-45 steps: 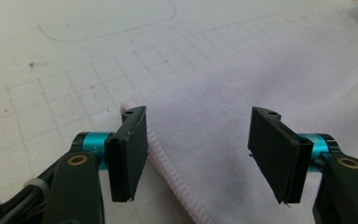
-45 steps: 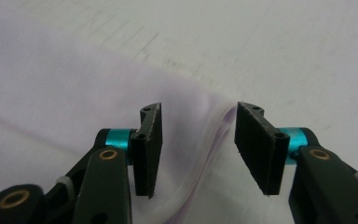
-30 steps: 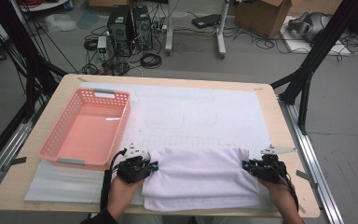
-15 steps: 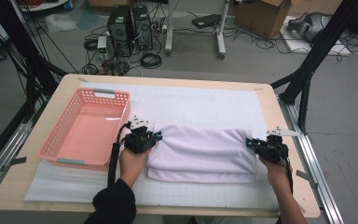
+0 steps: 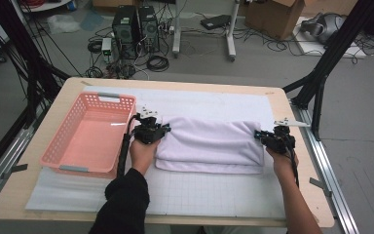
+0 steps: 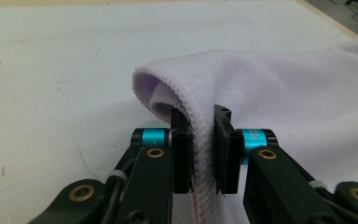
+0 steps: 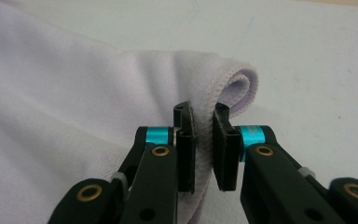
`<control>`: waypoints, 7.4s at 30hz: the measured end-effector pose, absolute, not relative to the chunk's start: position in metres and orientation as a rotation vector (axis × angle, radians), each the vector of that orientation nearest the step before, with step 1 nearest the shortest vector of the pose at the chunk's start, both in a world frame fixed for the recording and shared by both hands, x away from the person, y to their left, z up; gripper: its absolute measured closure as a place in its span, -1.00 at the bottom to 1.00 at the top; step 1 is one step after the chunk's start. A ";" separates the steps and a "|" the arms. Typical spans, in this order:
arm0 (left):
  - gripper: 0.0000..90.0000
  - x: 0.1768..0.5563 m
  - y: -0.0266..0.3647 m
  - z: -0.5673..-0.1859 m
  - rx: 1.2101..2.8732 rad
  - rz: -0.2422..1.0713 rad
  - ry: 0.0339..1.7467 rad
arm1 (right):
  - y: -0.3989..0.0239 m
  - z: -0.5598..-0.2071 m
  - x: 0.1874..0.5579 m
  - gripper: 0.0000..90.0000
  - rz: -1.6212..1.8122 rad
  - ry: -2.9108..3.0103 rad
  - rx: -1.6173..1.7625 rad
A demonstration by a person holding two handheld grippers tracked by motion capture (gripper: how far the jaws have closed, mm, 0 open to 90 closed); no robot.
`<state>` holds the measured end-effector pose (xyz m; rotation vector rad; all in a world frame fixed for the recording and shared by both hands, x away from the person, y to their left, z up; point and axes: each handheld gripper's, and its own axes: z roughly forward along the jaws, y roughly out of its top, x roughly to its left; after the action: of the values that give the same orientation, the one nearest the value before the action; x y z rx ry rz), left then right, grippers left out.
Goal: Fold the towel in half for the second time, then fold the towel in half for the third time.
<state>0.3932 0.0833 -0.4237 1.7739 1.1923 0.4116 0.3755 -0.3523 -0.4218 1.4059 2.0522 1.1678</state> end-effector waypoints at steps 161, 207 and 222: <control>-0.24 0.278 0.110 -0.436 1.707 0.353 1.050 | -0.359 -0.414 0.255 -0.13 1.218 2.064 1.171; -0.59 0.275 0.096 -0.434 1.804 0.396 1.045 | -0.347 -0.403 0.278 -0.58 1.313 2.082 1.072; -0.34 0.291 0.099 -0.452 1.825 0.340 1.205 | -0.268 -0.387 0.343 -0.58 1.313 2.257 0.981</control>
<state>0.2915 0.0987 -0.4523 1.8251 1.2050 0.3403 0.3434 -0.2685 -0.3867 0.9805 2.2566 1.3126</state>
